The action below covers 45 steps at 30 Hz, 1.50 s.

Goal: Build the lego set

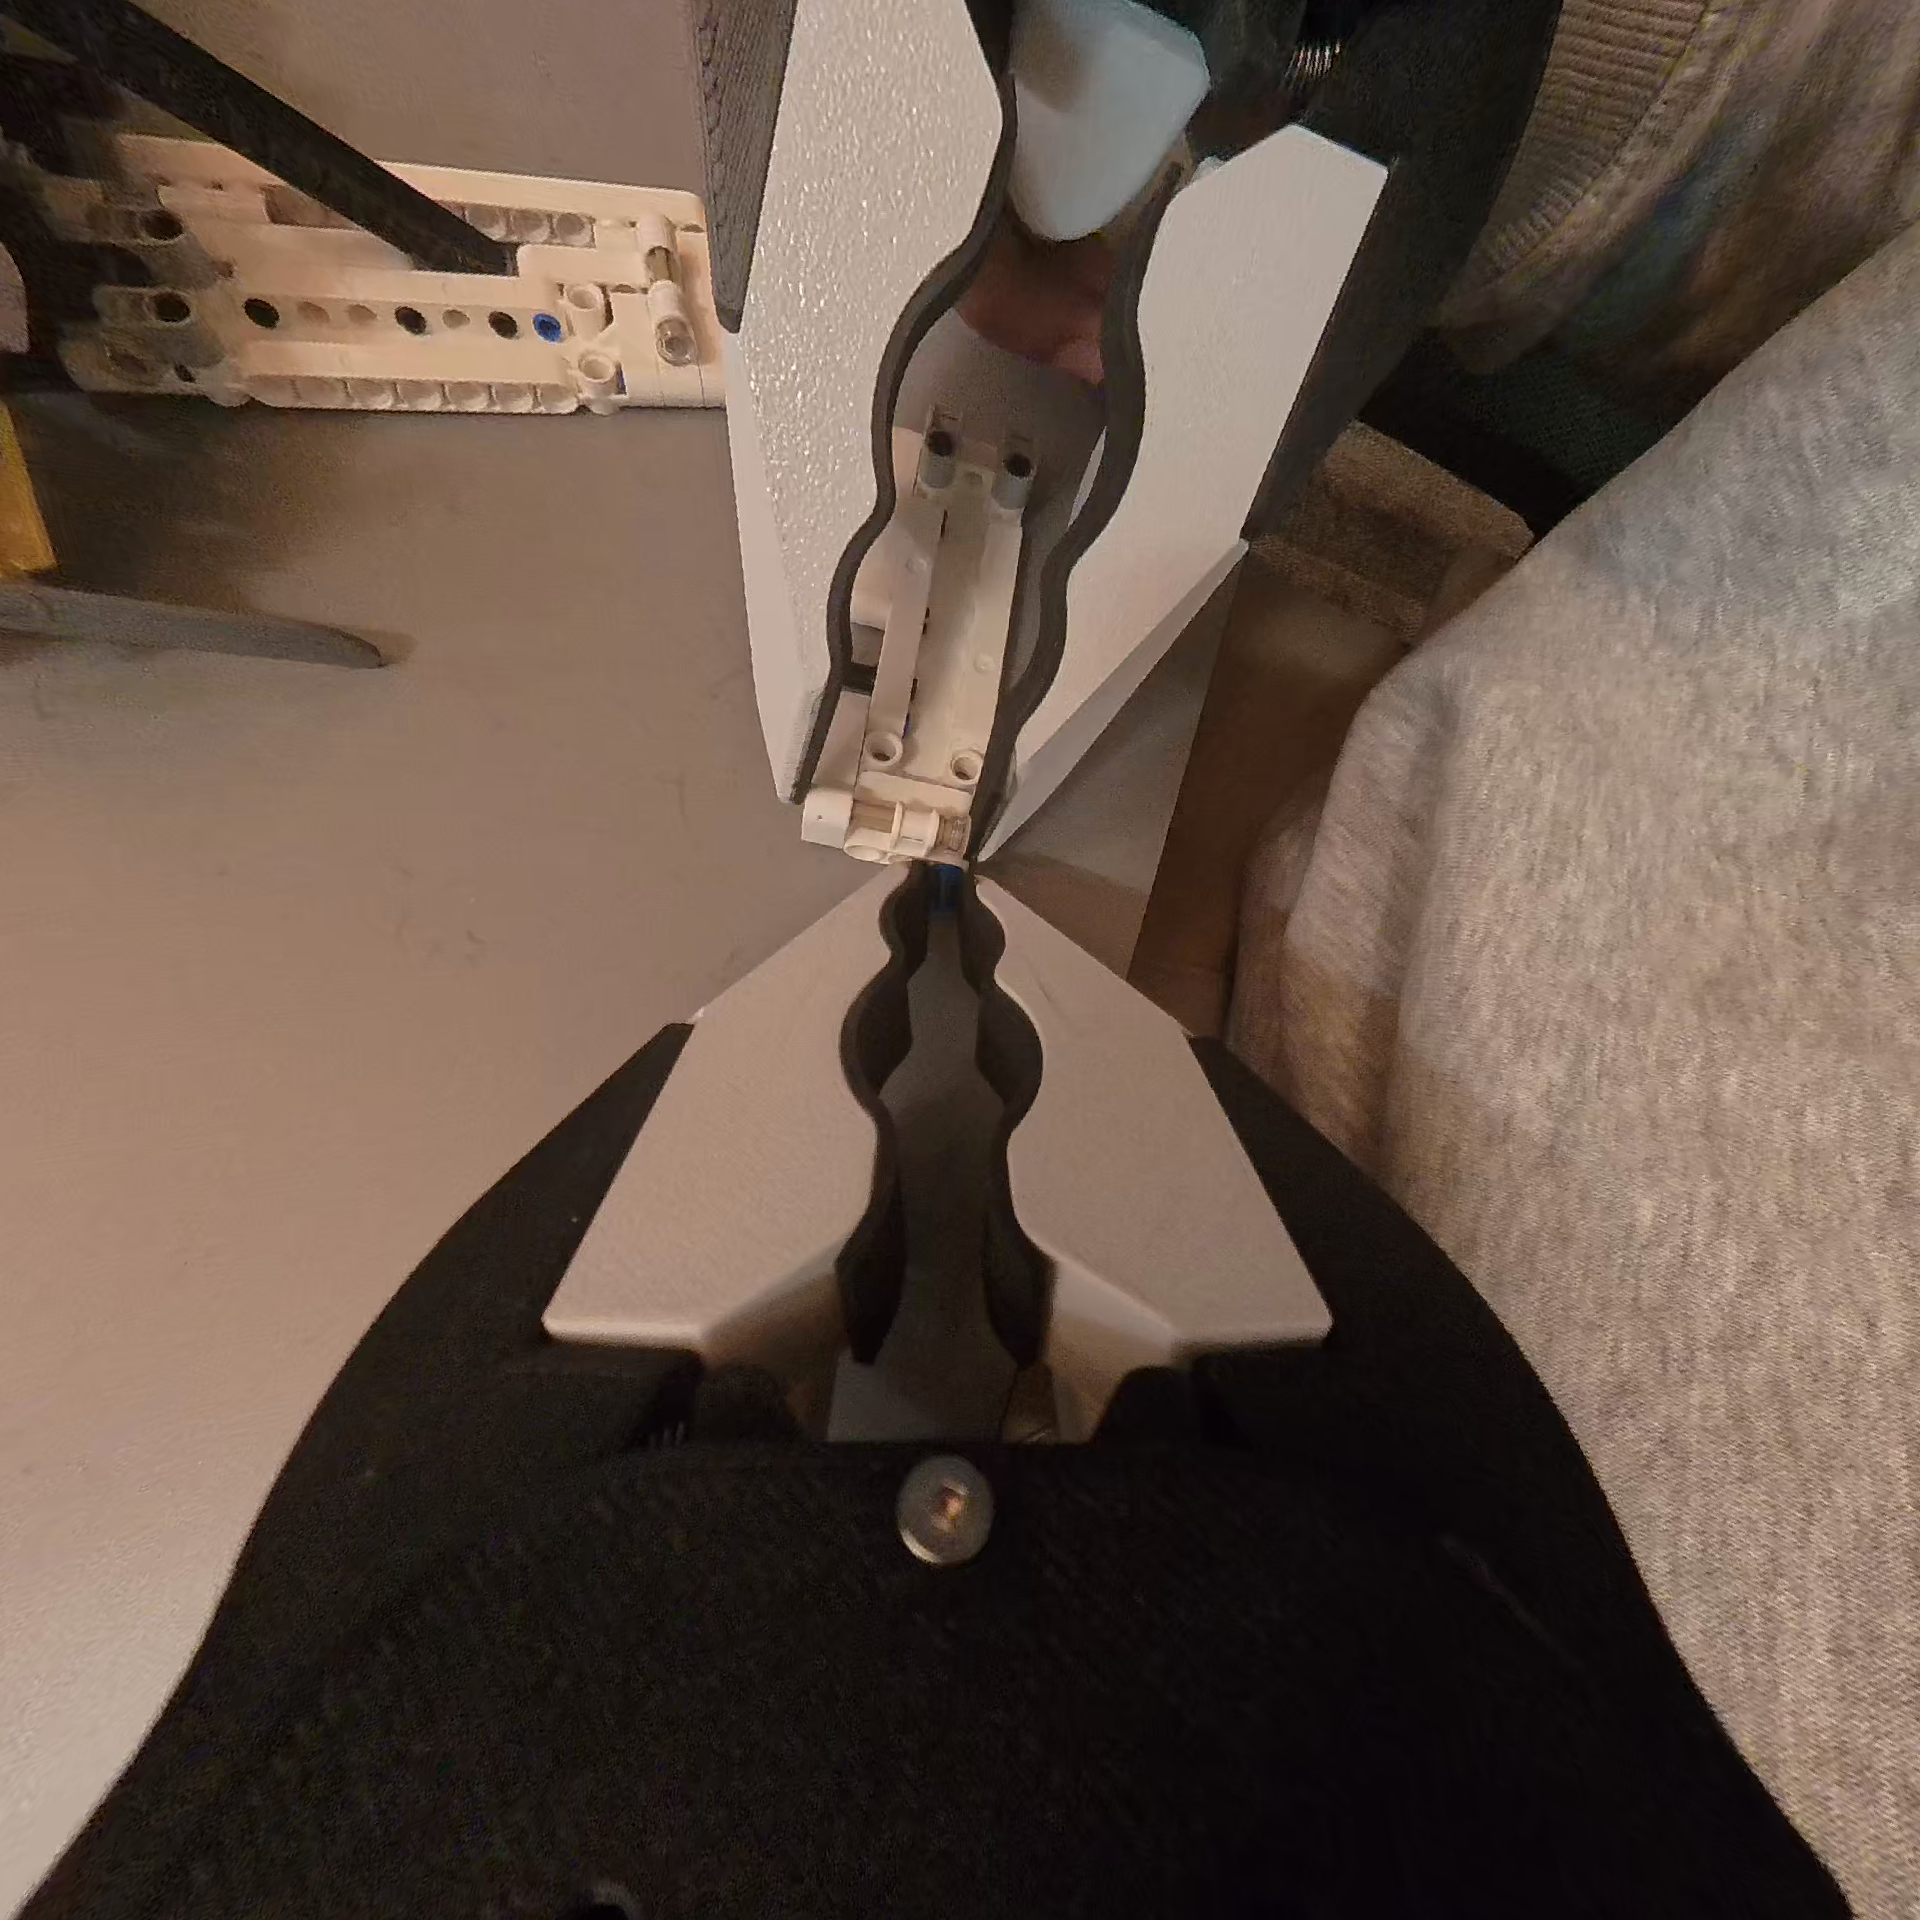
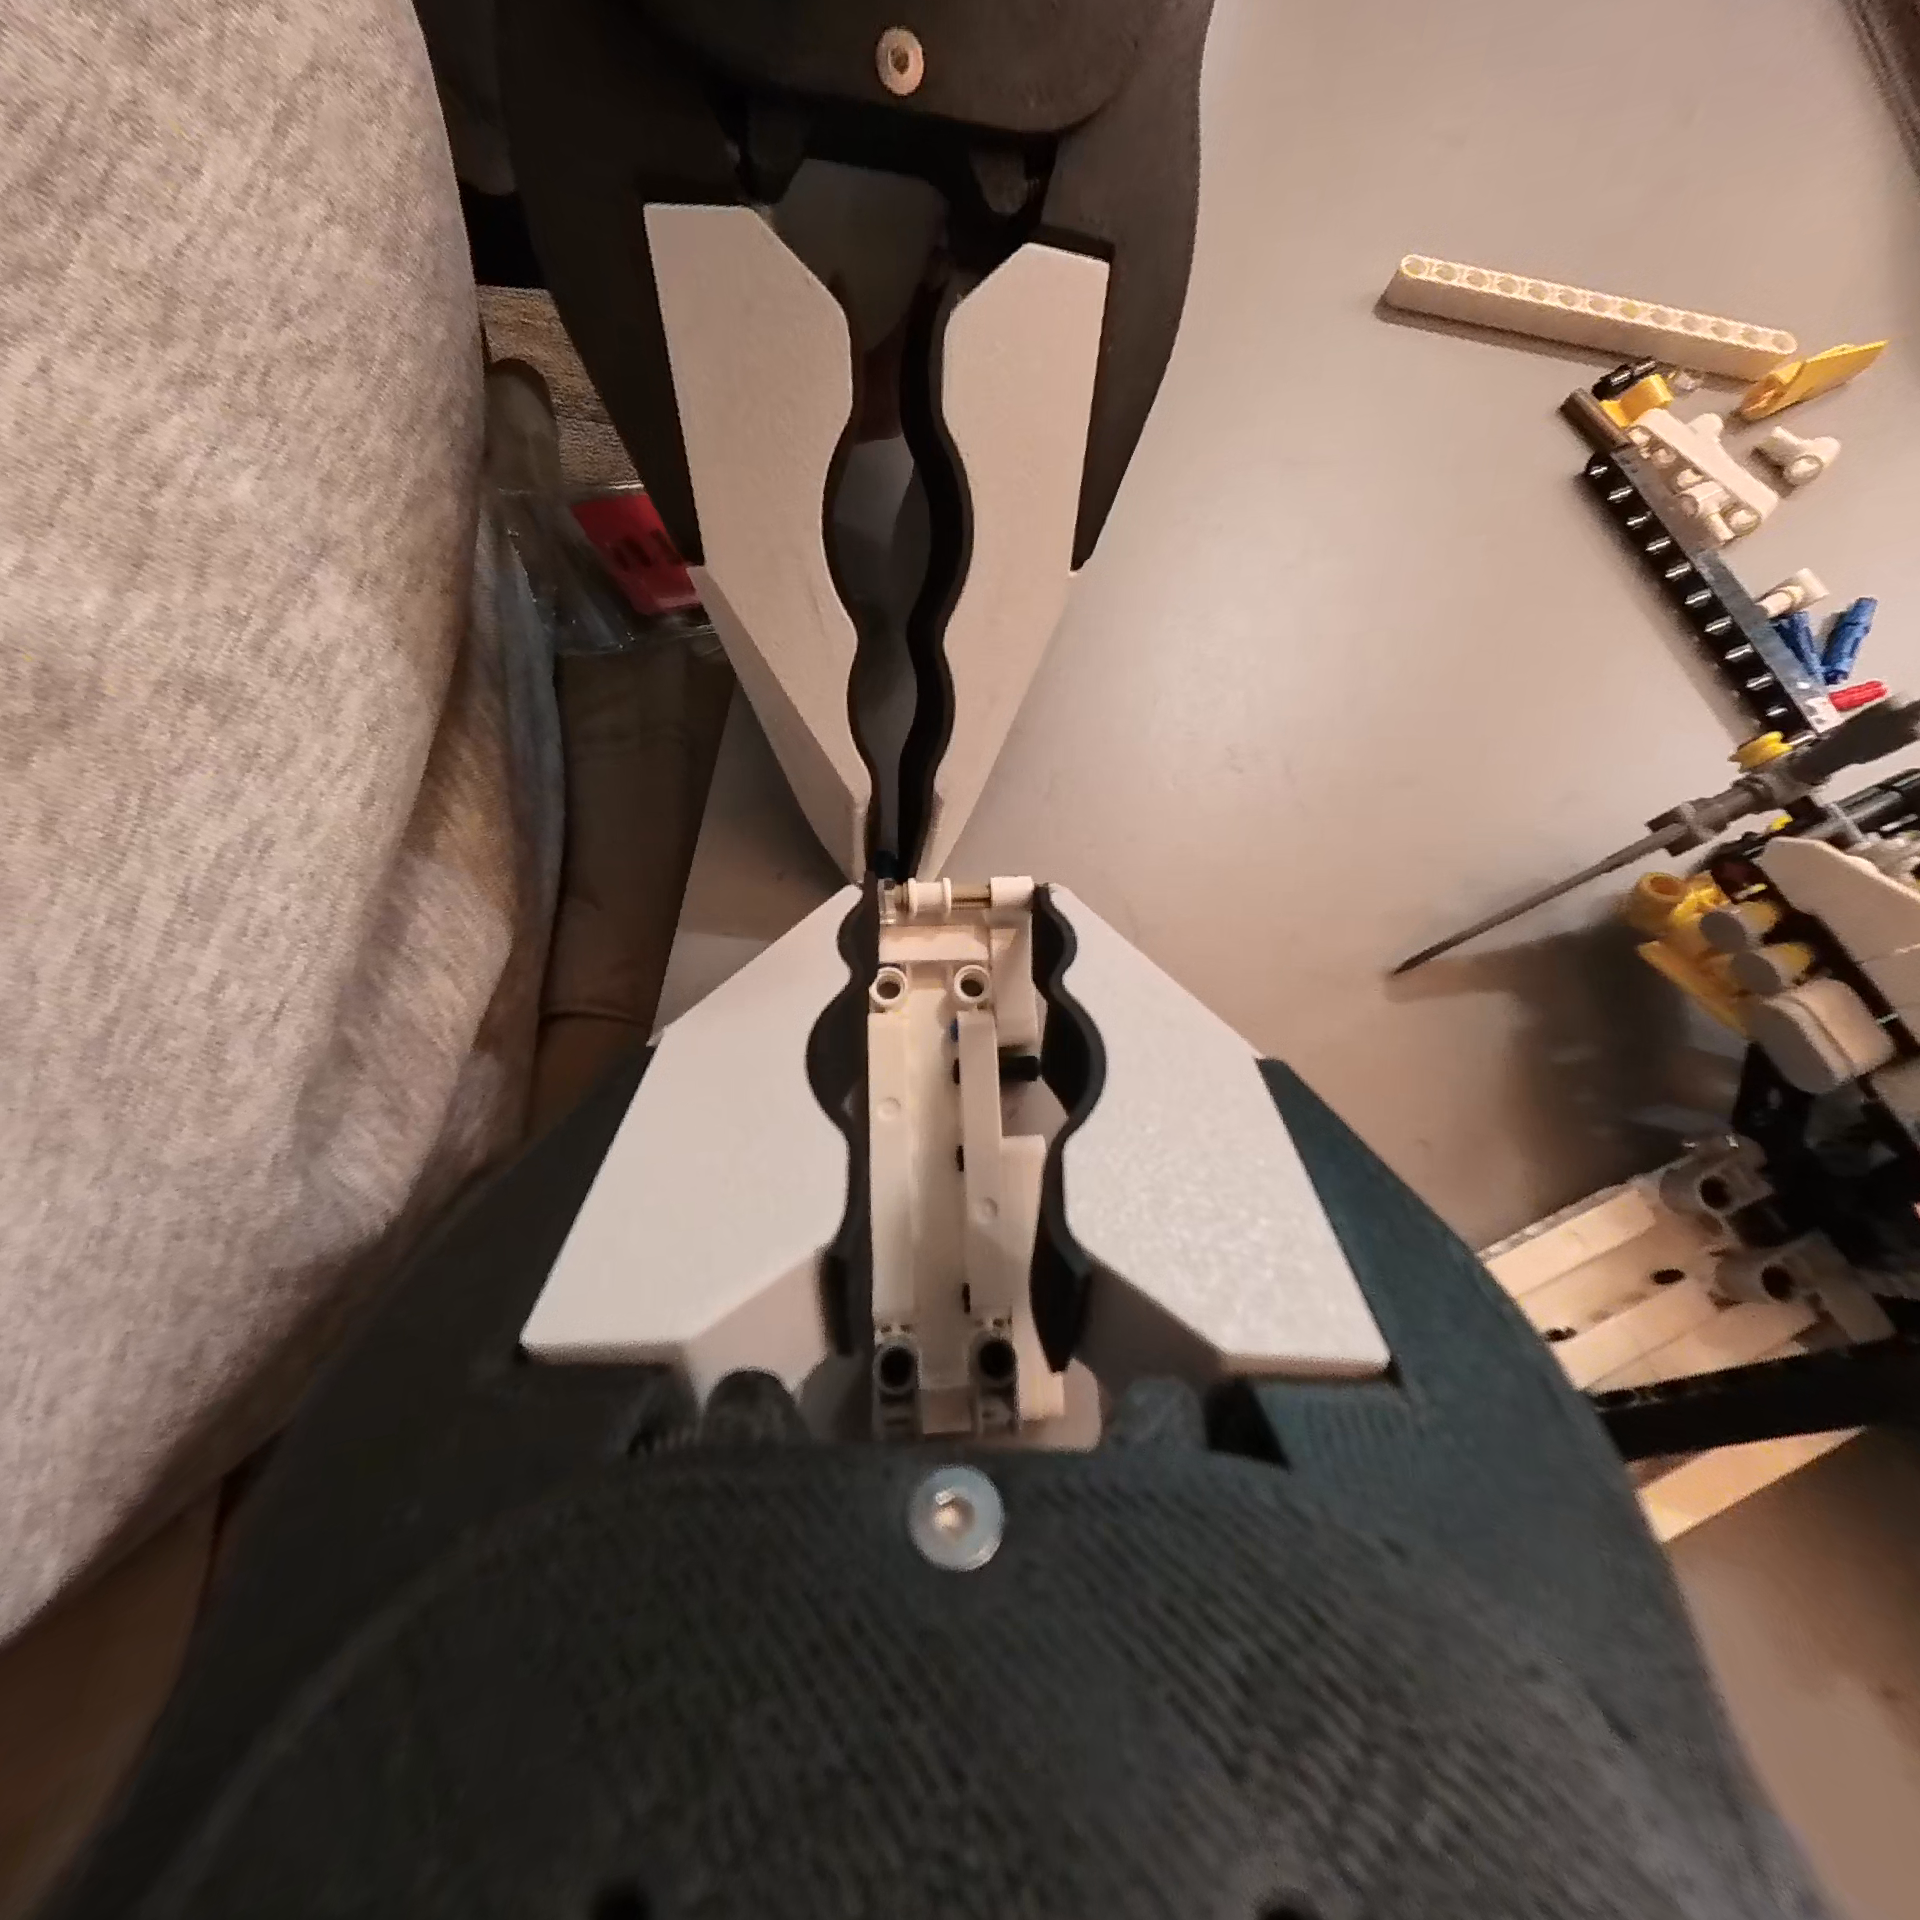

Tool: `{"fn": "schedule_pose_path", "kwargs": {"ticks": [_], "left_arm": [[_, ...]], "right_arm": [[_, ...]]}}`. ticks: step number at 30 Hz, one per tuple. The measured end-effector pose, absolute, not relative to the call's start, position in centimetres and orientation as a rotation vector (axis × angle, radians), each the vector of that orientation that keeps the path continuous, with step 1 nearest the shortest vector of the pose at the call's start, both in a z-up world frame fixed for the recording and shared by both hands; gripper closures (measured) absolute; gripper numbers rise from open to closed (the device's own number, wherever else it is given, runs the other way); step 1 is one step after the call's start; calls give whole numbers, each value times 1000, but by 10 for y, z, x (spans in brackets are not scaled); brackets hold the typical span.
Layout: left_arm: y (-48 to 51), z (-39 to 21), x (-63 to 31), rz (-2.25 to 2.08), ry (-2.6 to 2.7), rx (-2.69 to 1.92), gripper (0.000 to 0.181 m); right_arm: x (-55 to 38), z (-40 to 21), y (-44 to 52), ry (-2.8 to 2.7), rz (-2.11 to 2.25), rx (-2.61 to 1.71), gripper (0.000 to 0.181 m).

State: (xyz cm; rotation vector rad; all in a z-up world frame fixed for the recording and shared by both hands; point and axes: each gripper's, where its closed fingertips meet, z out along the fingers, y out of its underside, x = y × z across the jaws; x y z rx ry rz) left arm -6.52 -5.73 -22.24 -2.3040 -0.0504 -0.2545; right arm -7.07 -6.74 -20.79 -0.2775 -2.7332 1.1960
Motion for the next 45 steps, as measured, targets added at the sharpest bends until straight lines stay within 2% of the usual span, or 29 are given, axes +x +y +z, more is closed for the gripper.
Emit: {"fn": "schedule_pose_path", "kwargs": {"ticks": [40,45], "left_arm": [[-56,-223,-67,-253,-59,-2303,178],[-56,-223,-70,-236,-85,-2303,171]], "right_arm": [[-74,-211,-65,-2697,1134,-276,156],[-81,-210,-64,-2634,1084,-274,155]]}}
